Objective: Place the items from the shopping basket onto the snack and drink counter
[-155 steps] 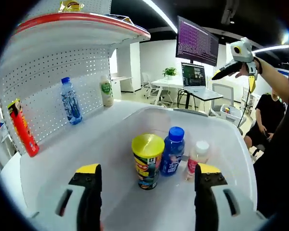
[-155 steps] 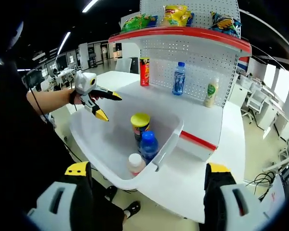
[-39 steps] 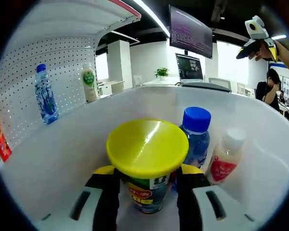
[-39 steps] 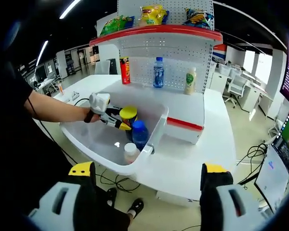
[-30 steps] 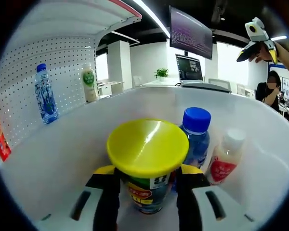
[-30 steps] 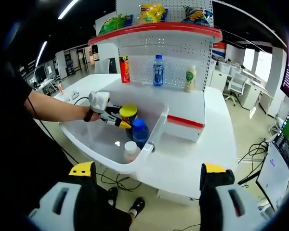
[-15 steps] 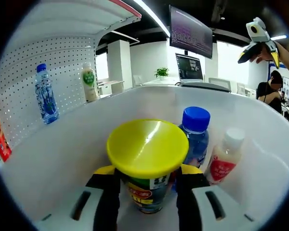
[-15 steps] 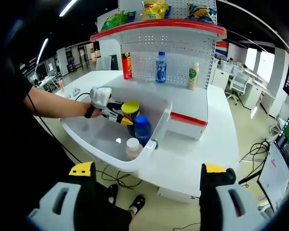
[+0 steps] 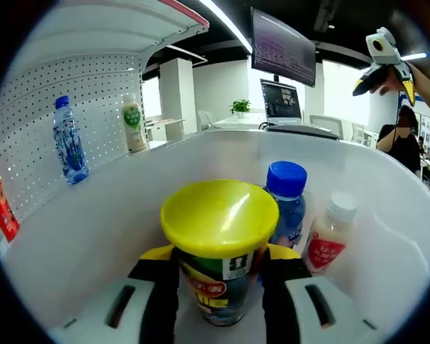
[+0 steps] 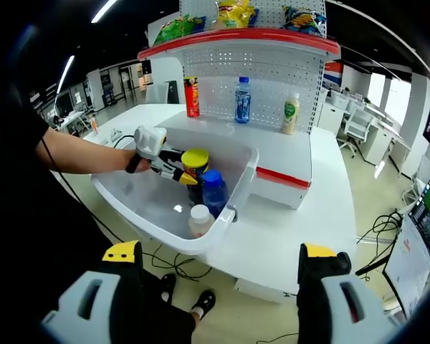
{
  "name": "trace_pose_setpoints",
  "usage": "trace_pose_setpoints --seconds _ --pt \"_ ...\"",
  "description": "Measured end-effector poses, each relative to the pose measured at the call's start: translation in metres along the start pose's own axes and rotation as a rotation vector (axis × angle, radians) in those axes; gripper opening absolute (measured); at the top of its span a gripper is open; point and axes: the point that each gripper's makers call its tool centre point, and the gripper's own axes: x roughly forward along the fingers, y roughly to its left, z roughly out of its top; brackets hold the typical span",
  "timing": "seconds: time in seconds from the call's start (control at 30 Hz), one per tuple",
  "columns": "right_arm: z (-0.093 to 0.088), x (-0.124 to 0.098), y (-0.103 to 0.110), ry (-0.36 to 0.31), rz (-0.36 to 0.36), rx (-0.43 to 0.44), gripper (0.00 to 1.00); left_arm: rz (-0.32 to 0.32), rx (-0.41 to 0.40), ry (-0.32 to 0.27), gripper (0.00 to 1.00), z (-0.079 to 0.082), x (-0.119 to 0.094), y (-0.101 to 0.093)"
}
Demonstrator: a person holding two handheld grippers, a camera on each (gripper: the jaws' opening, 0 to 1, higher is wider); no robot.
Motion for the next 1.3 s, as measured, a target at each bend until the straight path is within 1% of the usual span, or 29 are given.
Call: trace_pose_setpoints --seconds 0.07,0.17,0.37,0.5,0.6,0.7,0.83,0.9,1.0,1.17,1.3 --pt "-0.001 0.001 0.000 0.005 0.000 -0.005 0.86 0.000 -0.011 -0.002 0.46 0.000 -0.003 0.001" --pt "0.000 0.003 0.000 0.006 0.006 -0.008 0.86 0.004 -0.004 0.001 0.46 0.000 -0.006 0.000" --pt "0.007 0.009 0.001 0.000 0.020 -0.023 0.86 0.004 -0.007 -0.009 0.45 0.006 -0.014 -0.002" --pt "0.008 0.013 0.002 0.002 0.029 -0.033 0.85 0.023 -0.012 -0.047 0.45 0.017 -0.023 -0.004" --pt "0.010 0.016 0.003 0.000 0.037 -0.038 0.85 0.031 -0.011 -0.056 0.45 0.023 -0.030 -0.004" --pt "0.013 0.020 0.004 -0.003 0.047 -0.047 0.85 0.032 -0.019 -0.052 0.45 0.029 -0.039 -0.004" --pt "0.017 0.026 0.008 -0.006 0.064 -0.055 0.86 0.041 0.011 -0.070 0.45 0.041 -0.053 -0.005" --pt "0.020 0.028 0.011 -0.013 0.076 -0.053 0.86 0.038 0.013 -0.102 0.45 0.050 -0.061 -0.005" --pt "0.024 0.032 0.014 -0.015 0.092 -0.064 0.85 0.053 -0.013 -0.150 0.45 0.062 -0.074 -0.005" --pt "0.029 0.037 0.018 -0.014 0.116 -0.084 0.85 0.070 0.017 -0.172 0.45 0.075 -0.089 -0.004" --pt "0.034 0.041 0.022 -0.024 0.134 -0.088 0.85 0.085 0.017 -0.198 0.45 0.091 -0.103 -0.002"
